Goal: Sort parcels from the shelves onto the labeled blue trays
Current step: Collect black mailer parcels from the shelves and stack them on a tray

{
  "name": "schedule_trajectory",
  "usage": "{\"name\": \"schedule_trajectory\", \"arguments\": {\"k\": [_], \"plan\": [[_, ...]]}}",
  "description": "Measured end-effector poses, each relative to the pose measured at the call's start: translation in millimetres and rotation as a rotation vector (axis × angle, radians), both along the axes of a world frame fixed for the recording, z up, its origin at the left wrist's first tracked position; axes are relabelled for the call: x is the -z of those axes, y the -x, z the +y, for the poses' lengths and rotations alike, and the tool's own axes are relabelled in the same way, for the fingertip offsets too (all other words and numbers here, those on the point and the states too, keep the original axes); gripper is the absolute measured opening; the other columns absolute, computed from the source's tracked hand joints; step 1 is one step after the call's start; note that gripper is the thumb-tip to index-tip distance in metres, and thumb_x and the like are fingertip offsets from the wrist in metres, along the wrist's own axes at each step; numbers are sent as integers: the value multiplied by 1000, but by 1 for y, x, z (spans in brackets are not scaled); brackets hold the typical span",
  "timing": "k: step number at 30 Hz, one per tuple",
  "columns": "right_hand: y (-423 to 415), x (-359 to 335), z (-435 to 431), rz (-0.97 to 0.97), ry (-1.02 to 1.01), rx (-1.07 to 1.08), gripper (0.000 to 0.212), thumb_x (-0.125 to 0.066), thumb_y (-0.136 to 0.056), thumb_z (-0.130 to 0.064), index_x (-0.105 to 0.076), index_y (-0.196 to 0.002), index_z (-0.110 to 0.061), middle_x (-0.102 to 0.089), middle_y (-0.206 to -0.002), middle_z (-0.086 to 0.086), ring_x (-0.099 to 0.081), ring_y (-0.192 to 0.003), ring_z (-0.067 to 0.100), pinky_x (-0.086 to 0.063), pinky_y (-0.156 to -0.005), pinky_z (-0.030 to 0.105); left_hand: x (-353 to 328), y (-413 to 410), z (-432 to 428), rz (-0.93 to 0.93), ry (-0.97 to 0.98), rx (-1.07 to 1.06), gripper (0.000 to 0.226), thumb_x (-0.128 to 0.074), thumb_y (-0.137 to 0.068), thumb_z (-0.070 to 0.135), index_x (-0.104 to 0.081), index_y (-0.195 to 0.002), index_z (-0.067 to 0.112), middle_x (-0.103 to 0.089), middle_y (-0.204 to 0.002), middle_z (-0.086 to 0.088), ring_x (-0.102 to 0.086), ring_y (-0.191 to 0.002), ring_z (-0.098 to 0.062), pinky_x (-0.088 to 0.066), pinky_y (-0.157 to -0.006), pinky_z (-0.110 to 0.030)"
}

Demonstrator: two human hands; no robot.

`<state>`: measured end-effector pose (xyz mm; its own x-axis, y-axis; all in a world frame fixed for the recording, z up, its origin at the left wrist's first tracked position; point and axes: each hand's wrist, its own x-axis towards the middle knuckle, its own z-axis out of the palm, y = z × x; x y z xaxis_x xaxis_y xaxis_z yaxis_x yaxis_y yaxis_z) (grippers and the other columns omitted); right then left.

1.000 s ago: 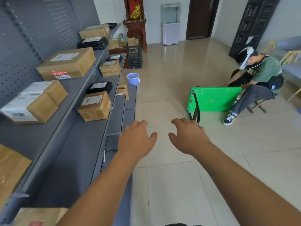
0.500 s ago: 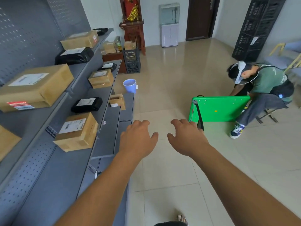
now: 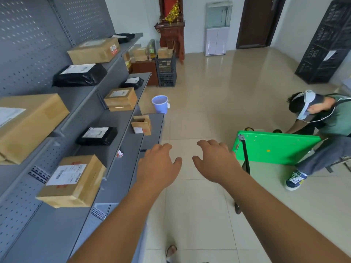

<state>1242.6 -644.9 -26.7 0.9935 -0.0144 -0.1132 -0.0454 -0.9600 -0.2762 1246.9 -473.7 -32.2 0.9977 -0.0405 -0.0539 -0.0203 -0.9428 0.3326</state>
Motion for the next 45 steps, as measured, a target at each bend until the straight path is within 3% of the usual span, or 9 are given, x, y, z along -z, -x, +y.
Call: {"name": "schedule_trajectory", "arguments": {"k": [20, 31, 35, 40, 45], "plan": [[-299, 14, -8, 45, -9, 160, 48, -46, -99, -44, -45, -142, -23, -51, -142, 5, -45, -128, 32, -43, -99, 46, 10, -322, -5, 1, -7, 125, 54, -51, -97, 52, -48, -145, 28, -52, -143, 0, -48, -130, -28, -45, -99, -43], [-480, 4, -40, -28, -71, -46, 53, -45, -100, -45, -40, -149, -24, -50, -143, 2, -44, -130, 30, -45, -97, 43, 1, -475, -41, -28, -8, -48, 53, -52, -97, 51, -50, -143, 27, -53, -141, -1, -48, -130, -27, -46, -98, -42], [-543, -10, -47, -65, -94, -146, 52, -47, -99, -45, -42, -147, -24, -51, -141, 3, -44, -130, 30, -46, -99, 43, -12, -523, -50, -60, -6, -147, 44, -54, -95, 48, -56, -131, 22, -56, -130, -2, -53, -121, -28, -47, -89, -41], [-599, -9, -35, -63, -141, -266, 50, -49, -100, -44, -45, -144, -22, -53, -136, 5, -46, -126, 32, -47, -95, 43, -5, -554, -43, -47, 55, -284, 35, -52, -92, 49, -61, -117, 28, -58, -123, 3, -56, -112, -24, -52, -87, -42], [-635, -6, 0, -41, -153, -370, 44, -51, -98, -43, -51, -135, -18, -55, -131, 7, -49, -119, 34, -49, -93, 45, -3, -574, -14, -40, 56, -389, 38, -55, -95, 45, -59, -125, 23, -57, -130, -2, -56, -114, -26, -52, -91, -43]]}}
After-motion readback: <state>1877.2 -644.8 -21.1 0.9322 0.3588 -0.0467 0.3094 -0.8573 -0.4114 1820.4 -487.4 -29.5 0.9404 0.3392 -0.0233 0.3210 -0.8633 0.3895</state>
